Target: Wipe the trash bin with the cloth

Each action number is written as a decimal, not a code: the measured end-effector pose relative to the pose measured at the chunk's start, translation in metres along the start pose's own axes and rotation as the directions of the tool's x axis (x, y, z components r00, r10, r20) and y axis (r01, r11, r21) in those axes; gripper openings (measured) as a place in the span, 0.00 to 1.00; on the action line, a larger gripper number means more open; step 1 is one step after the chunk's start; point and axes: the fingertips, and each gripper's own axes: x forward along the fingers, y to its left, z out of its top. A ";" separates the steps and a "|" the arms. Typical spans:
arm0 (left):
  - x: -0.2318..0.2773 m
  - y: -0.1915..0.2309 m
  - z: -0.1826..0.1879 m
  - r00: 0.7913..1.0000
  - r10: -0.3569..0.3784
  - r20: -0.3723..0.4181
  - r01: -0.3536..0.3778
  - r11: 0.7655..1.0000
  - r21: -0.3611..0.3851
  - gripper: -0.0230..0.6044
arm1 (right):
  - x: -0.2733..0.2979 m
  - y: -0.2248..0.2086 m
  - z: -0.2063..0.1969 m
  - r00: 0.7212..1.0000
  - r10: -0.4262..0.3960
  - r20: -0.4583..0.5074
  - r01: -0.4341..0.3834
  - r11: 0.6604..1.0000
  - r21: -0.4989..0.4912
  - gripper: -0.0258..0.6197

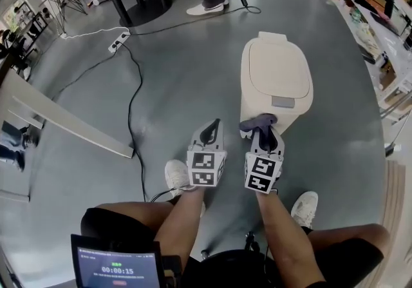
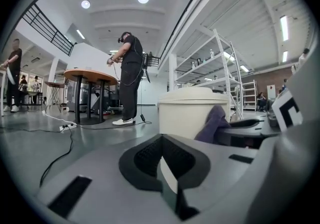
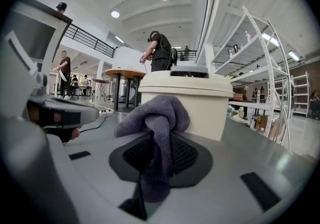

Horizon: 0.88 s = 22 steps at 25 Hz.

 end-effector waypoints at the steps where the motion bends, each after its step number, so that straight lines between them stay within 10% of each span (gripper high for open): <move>1: 0.005 -0.006 -0.003 1.000 -0.008 0.000 0.008 1.000 0.003 0.03 | 0.001 -0.010 -0.005 1.000 -0.011 -0.003 0.011 1.000 0.009 0.17; 14: 0.035 -0.055 -0.026 0.997 -0.071 -0.031 0.072 0.997 0.019 0.03 | 0.006 -0.131 -0.058 0.971 -0.199 -0.130 0.209 0.976 0.061 0.17; 22: 0.037 -0.047 -0.038 0.998 -0.050 -0.042 0.051 0.999 0.002 0.03 | -0.002 -0.117 -0.082 0.968 -0.205 -0.141 0.216 0.974 0.068 0.17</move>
